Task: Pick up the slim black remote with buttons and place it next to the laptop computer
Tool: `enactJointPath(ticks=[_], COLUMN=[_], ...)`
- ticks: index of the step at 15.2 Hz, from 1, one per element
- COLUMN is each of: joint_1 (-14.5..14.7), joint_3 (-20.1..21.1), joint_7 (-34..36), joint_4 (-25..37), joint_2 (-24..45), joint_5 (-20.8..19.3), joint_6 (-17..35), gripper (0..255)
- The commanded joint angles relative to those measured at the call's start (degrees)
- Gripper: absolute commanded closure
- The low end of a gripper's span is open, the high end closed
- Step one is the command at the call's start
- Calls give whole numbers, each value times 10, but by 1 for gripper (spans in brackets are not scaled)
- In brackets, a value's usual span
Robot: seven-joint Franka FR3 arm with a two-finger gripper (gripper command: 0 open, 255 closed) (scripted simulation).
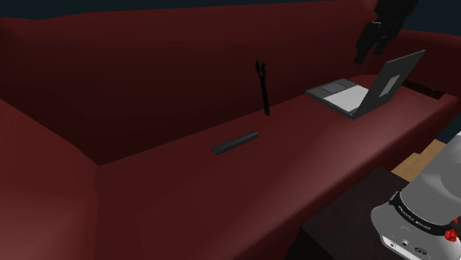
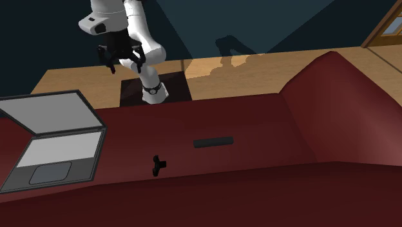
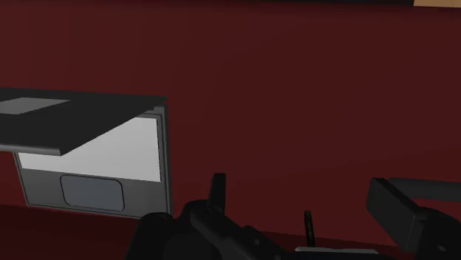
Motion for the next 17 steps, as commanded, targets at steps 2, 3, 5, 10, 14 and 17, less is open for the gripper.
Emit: enactJointPath(ticks=[2, 3, 5, 10, 14, 17], joint_1=[8, 16, 31, 70, 99, 120], joint_3=[-5, -10, -18, -34, -41, -42], joint_7=[-18, -35, -70, -158, -229, -283], joint_4=[1, 2, 6, 27, 52, 74], joint_2=[18, 36, 74, 170, 246, 303], joint_5=[0, 0, 1, 9, 21, 32], joint_6=[15, 30, 59, 122, 163, 188], gripper=[0, 0, 0, 0, 0, 0])
